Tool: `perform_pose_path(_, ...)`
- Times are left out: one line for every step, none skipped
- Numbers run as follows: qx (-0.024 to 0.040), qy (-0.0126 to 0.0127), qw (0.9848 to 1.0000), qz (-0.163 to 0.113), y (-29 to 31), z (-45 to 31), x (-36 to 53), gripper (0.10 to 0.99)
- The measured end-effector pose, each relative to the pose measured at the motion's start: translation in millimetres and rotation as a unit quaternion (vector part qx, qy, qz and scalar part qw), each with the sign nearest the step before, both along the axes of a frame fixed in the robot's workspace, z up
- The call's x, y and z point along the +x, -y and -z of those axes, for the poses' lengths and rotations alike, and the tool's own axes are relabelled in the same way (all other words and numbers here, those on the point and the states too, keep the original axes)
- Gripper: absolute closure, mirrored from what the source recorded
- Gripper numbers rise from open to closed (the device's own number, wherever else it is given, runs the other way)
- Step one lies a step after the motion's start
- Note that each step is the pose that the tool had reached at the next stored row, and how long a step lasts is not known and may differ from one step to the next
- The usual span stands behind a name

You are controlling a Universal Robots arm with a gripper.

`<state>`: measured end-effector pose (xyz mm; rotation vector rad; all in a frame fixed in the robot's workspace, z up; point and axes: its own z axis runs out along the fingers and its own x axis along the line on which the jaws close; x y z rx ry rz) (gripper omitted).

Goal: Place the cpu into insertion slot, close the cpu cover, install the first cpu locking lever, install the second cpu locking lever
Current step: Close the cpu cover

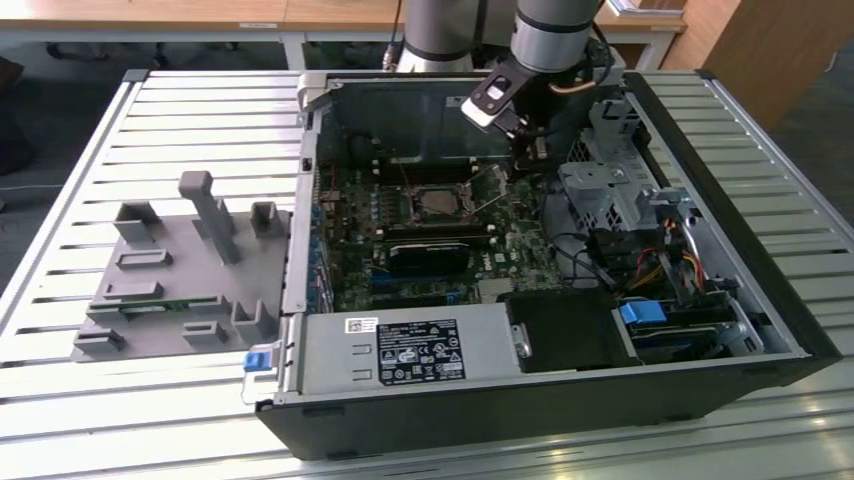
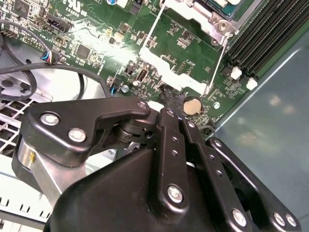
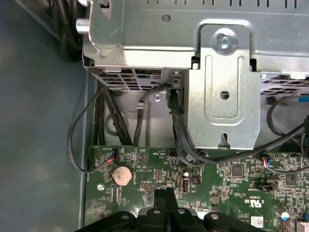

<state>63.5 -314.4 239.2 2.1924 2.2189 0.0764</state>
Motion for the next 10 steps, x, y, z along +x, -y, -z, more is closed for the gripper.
perform_pose_path(0.0000, 0.0000, 1.0000, 0.000, 0.0, 0.0, -0.8, 0.980)
perform_pose_path(0.0000, 0.0000, 1.0000, 0.000, 0.0, 0.1, -1.9, 0.980)
perform_pose_path(0.0000, 0.0000, 1.0000, 0.000, 0.0, 0.1, -2.9, 0.980)
perform_pose_path(0.0000, 0.0000, 1.0000, 0.000, 0.0, 0.1, -4.0, 0.980)
perform_pose_path(0.0001, 0.0000, 1.0000, 0.000, 0.0, 0.1, -5.2, 0.980)
perform_pose_path(0.0001, 0.0000, 1.0000, 0.000, 0.0, 0.1, -6.5, 0.980)
perform_pose_path(0.0001, 0.0000, 1.0000, 0.000, 0.0, 0.1, -8.2, 0.980)
perform_pose_path(0.0001, 0.0000, 1.0000, 0.000, 0.0, 0.1, -10.0, 0.980)
perform_pose_path(0.0001, 0.0000, 1.0000, 0.000, 0.0, 0.1, -11.6, 0.980)
perform_pose_path(0.0000, 0.0000, 1.0000, 0.000, 0.0, 0.0, -13.1, 0.980)
